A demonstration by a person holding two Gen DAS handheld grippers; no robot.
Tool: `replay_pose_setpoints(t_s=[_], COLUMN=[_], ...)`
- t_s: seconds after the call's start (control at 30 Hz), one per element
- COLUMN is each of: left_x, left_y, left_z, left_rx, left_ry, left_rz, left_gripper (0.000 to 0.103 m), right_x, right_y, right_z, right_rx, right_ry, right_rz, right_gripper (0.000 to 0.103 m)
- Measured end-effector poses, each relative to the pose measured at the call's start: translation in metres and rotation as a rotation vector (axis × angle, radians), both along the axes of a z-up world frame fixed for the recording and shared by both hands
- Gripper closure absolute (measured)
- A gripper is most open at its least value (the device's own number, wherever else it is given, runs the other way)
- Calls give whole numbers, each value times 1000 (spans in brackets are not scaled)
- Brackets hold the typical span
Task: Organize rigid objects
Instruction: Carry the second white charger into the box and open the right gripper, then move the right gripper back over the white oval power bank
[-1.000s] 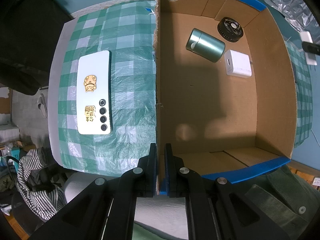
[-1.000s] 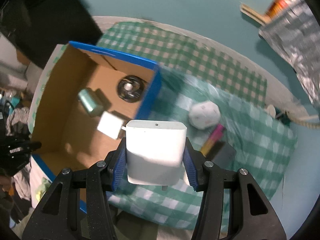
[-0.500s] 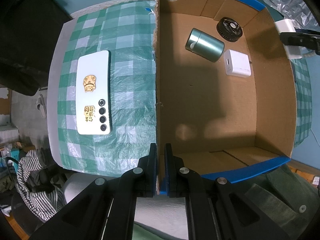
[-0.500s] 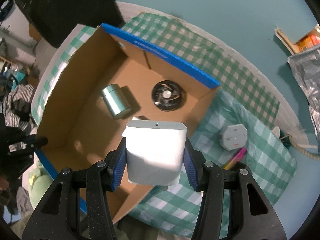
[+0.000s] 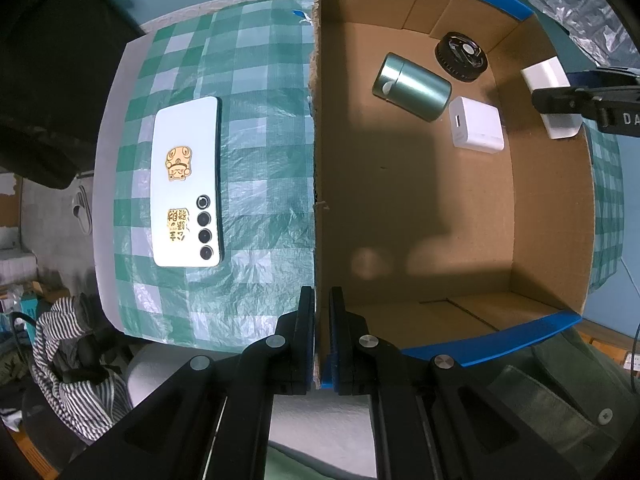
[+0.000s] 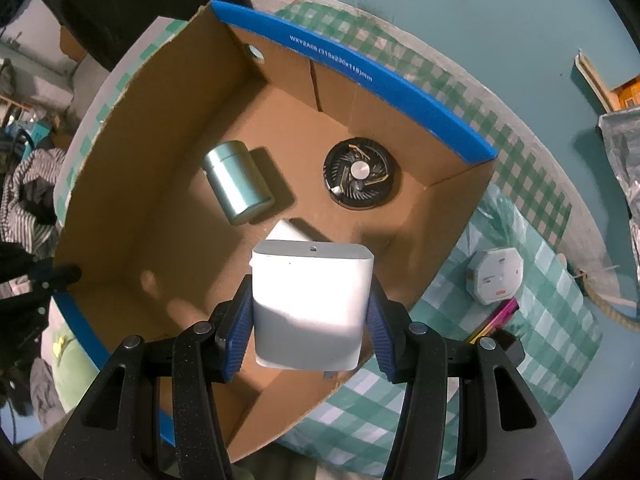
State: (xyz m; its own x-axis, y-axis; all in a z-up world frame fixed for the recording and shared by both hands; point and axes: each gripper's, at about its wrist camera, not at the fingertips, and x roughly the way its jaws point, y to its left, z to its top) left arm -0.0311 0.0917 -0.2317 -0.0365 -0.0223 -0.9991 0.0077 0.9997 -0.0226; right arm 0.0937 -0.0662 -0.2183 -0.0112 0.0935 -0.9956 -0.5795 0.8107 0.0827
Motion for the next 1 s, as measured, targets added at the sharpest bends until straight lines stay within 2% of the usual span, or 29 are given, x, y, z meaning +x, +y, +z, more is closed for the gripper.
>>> replay_pose_setpoints(t_s=[0.5, 0.57, 0.63, 0.7, 1.0], left_x=[-3, -3, -3, -3, -3], left_y=[0, 0, 0, 0, 0], left_z=[-2, -1, -2, -1, 0], left_rx=[0, -1, 0, 2, 3], left_ry=[3, 3, 4, 4, 4], left_rz=[2, 2, 1, 0, -3], left_gripper=[96, 96, 96, 96, 96], right_x=[-3, -4, -5, -7, -8], right_y=[-1, -3, -6, -9, -31], right_z=[-1, 2, 6, 11, 37], right_rx=[-2, 2, 9, 20, 75], right_ry=[-13, -18, -26, -36, -54], right_rz=[7, 5, -2, -5, -76], right_gripper=[51, 51, 43, 41, 41])
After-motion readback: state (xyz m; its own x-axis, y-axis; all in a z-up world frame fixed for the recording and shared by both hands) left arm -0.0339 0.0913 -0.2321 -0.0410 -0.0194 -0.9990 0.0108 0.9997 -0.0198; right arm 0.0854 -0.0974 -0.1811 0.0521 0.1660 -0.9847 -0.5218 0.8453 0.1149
